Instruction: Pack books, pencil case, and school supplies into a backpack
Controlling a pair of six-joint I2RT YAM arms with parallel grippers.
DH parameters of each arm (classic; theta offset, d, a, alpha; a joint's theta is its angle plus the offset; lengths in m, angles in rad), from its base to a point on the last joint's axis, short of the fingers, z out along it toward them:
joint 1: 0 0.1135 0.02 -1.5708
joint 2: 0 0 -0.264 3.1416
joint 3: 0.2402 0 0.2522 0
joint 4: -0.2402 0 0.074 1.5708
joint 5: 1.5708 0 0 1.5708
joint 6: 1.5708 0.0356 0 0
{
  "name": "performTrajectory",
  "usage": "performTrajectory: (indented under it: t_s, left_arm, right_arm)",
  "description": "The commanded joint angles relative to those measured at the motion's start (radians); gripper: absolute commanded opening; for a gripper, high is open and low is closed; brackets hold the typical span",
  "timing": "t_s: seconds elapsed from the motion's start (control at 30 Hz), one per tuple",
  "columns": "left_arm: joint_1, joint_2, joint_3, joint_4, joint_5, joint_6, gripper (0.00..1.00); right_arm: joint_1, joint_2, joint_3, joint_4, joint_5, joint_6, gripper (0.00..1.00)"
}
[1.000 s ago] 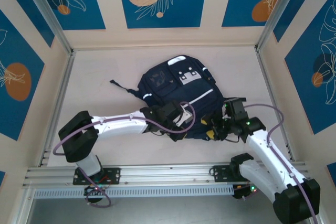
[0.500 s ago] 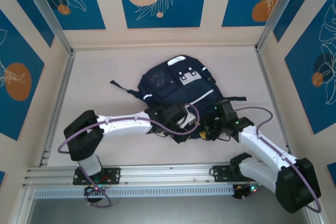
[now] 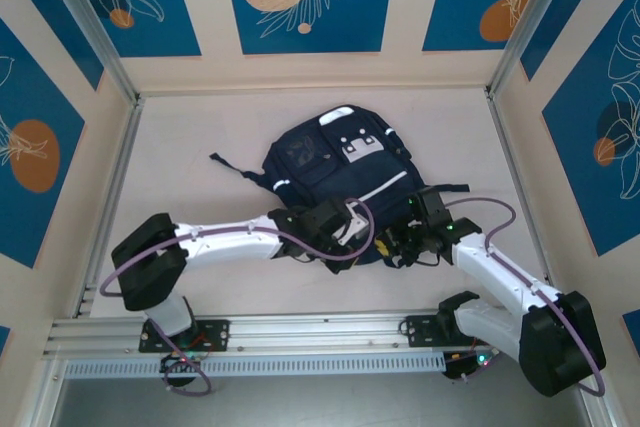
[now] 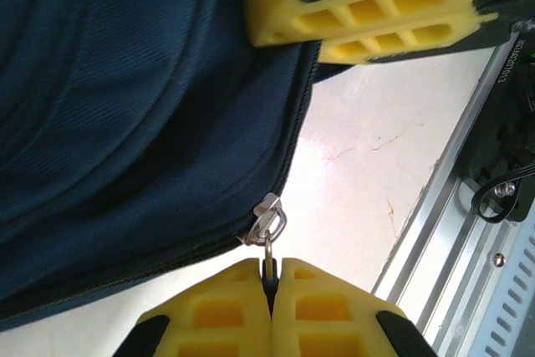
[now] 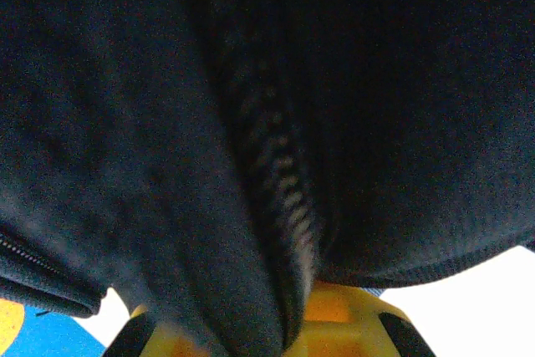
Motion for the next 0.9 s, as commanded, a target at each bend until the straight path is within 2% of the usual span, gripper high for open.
performTrajectory:
  t_s: [0.0, 0.6, 0.73, 0.87]
  left_arm:
    - [0.015, -0.092, -0.041, -0.064, 0.042, 0.034, 0.00]
    - [0.211, -0.220, -0.195, -0.123, 0.008, 0.089, 0.00]
    - [0.242, -0.221, -0.187, -0.145, -0.053, 0.098, 0.00]
    - [0.287, -0.198, -0.155, -0.192, -0.175, 0.065, 0.00]
  right_arm:
    - [-0.042, 0.015, 0.009, -0.062, 0.059, -0.087, 0.00]
    - [-0.182, 0.030, 0.051, -0.105, 0.036, -0.208, 0.00]
    - [-0.206, 0.035, 0.068, -0.112, 0.030, -0.227, 0.00]
    - [-0.215, 0.038, 0.076, -0.114, 0.030, -0.236, 0.00]
